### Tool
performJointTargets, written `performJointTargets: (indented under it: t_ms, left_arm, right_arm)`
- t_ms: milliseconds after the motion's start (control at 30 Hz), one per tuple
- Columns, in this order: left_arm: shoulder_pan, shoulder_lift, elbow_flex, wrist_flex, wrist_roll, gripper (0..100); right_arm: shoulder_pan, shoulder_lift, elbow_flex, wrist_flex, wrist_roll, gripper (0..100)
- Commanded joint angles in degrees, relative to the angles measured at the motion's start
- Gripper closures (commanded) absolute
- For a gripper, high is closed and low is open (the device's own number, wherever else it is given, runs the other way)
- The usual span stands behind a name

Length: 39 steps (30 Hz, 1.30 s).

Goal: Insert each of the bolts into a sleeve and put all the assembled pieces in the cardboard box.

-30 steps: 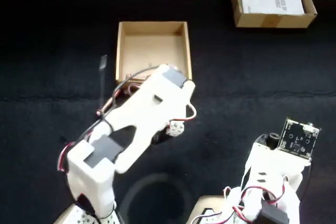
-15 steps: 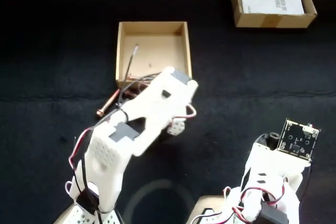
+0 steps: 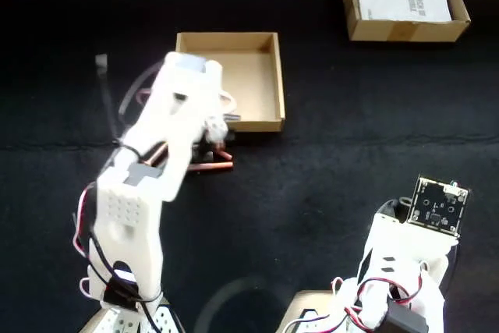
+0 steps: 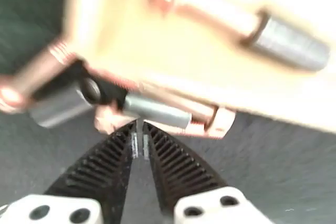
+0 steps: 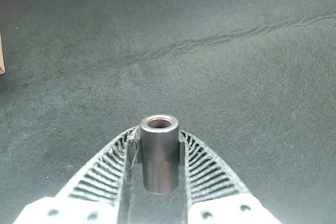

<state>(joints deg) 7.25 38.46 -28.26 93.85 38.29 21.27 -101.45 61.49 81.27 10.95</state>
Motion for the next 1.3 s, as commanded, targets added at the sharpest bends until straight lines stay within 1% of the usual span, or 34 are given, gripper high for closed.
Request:
performJointTargets:
  t_ms: [0, 100, 200, 333, 400, 467, 567, 667, 767, 833, 933, 1033, 1133, 1267]
  left_arm:
    - [0.13, -1.10, -7.08, 3.34, 0.35, 99]
    - [3.03, -1.10, -10.42, 7.38, 0.44, 99]
    - [5.58, -3.47, -9.36, 7.47, 0.44, 99]
    - [10.86, -10.77, -5.41, 7.47, 0.44, 98]
    - [13.32, -15.16, -3.03, 7.47, 0.79, 92]
    - [14.64, -18.42, -0.66, 7.47, 4.13, 84]
    - [14.37, -20.79, 3.65, 7.38, 11.16, 76]
    - [11.82, -20.70, 6.73, 6.51, 14.07, 77]
    - [9.45, -20.70, 9.01, 3.78, 14.07, 81]
    - [8.48, -20.70, 10.07, 3.52, 14.33, 86]
    - [5.76, -20.70, 12.44, 0.79, 19.43, 95]
    - [3.03, -20.62, 15.08, -2.81, 20.66, 99]
    - [3.47, -20.62, 20.09, -5.54, 20.75, 96]
    - [4.97, -20.62, 25.45, -8.26, 20.92, 85]
  right_arm:
    - [-0.40, -0.04, 0.04, -1.27, 0.44, 99.2]
    - [-2.51, -0.04, 0.13, -1.27, 0.44, 99.2]
    - [-4.35, 0.31, 0.13, -1.27, 0.44, 99.2]
    - [-4.70, 0.40, 0.13, -1.36, 0.44, 99.2]
    - [-4.70, 0.48, 0.22, -2.33, 0.44, 99.2]
    - [-4.70, 0.48, 0.57, -3.30, 0.44, 99.2]
    - [-4.70, 0.48, 3.12, -6.11, 0.53, 99.2]
    - [-4.70, 0.48, 6.02, -8.66, 2.46, 99.2]
    - [-4.70, 0.48, 8.48, -11.74, 3.25, 99.2]
    - [-4.88, 0.48, 10.42, -13.76, 3.25, 99.2]
    - [-7.34, 0.48, 12.97, -15.16, 3.25, 99.2]
    - [-10.24, 0.48, 13.58, -15.25, 3.25, 99.2]
    - [-12.26, 0.48, 13.32, -15.34, 3.60, 99.2]
    - [-13.23, 0.57, 13.49, -15.43, 6.07, 99.2]
